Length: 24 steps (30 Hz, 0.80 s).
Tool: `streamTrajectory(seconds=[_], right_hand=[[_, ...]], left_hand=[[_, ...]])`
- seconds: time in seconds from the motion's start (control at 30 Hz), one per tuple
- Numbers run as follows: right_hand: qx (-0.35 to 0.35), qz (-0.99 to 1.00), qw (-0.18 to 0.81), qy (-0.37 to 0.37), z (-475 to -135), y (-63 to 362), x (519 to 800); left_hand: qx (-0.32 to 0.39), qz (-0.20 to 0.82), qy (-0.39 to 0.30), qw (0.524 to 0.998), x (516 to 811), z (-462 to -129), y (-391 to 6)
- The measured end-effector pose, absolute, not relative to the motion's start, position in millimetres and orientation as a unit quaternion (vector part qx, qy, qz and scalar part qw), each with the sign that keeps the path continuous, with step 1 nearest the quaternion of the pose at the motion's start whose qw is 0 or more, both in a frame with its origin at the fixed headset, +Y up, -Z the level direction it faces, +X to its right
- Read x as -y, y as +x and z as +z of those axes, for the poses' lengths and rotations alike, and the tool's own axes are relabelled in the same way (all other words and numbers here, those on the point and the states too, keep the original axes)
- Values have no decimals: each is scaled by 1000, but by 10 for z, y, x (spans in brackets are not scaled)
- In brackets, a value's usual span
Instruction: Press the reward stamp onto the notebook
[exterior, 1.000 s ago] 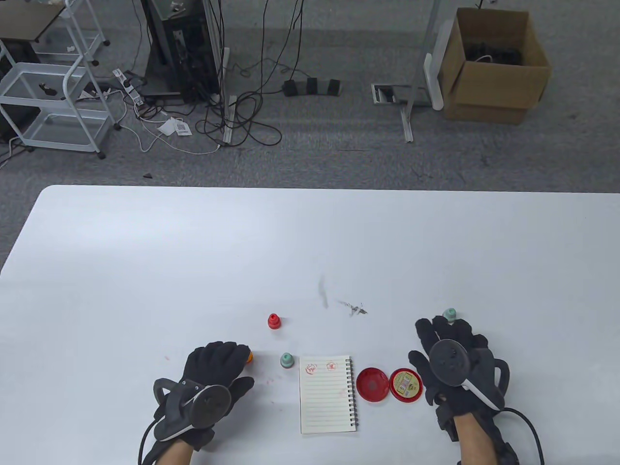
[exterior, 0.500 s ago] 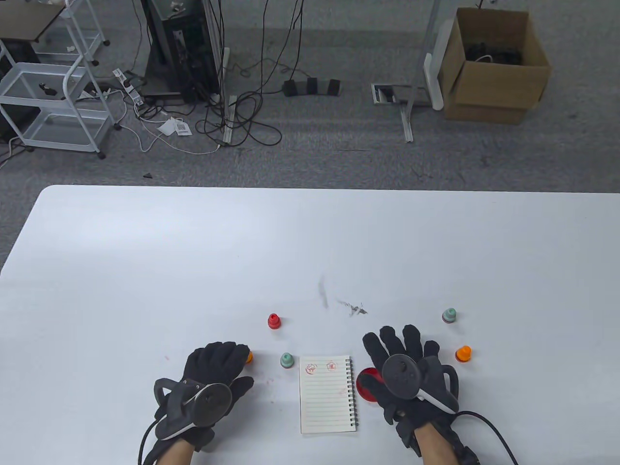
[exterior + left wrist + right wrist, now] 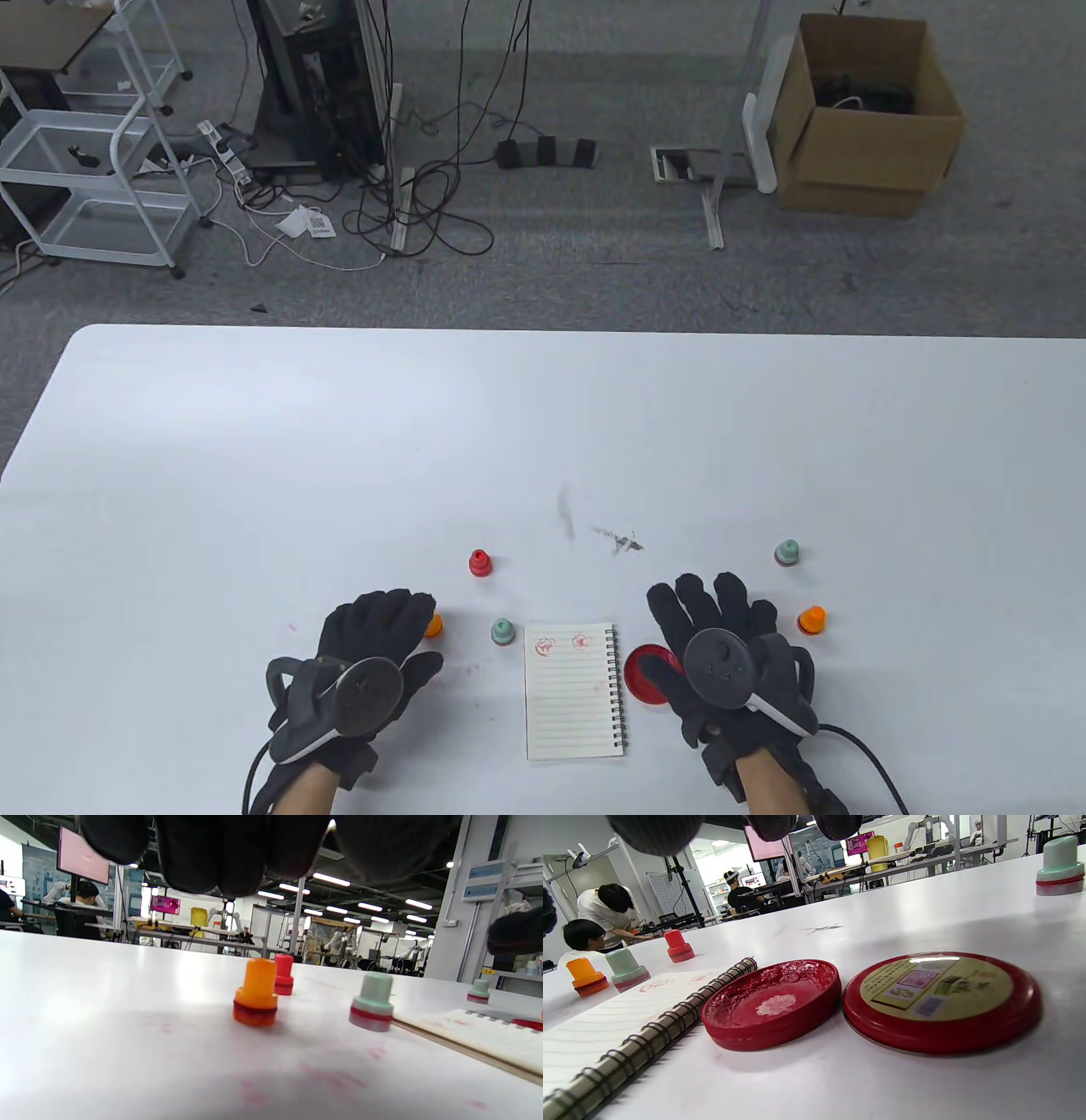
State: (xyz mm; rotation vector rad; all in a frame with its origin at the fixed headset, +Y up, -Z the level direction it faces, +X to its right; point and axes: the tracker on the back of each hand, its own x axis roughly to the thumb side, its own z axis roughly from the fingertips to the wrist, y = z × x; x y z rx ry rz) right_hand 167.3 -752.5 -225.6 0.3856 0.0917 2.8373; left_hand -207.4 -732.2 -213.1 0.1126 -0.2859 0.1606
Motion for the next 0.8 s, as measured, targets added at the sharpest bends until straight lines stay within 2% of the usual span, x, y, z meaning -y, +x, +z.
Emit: streamTrajectory(seconds=[0.17,0.4,0.57,0.8], right_hand=[[-29,980,141,136,-2259,1665,7528],[-25,980,143,138,-2254,1664,7513],[-28,979,145,140,-2258,1651,7521],[-29,979,146,141,-2262,1648,7520]], left_hand=[[129,58,5,990,7270,-2299,-2030],[121,24,-87,988,7474,-2544,-1934],[105,-20,-120,987,7627,-2655,-1888],[98,-31,-129,986,7754,-2714,-1847]])
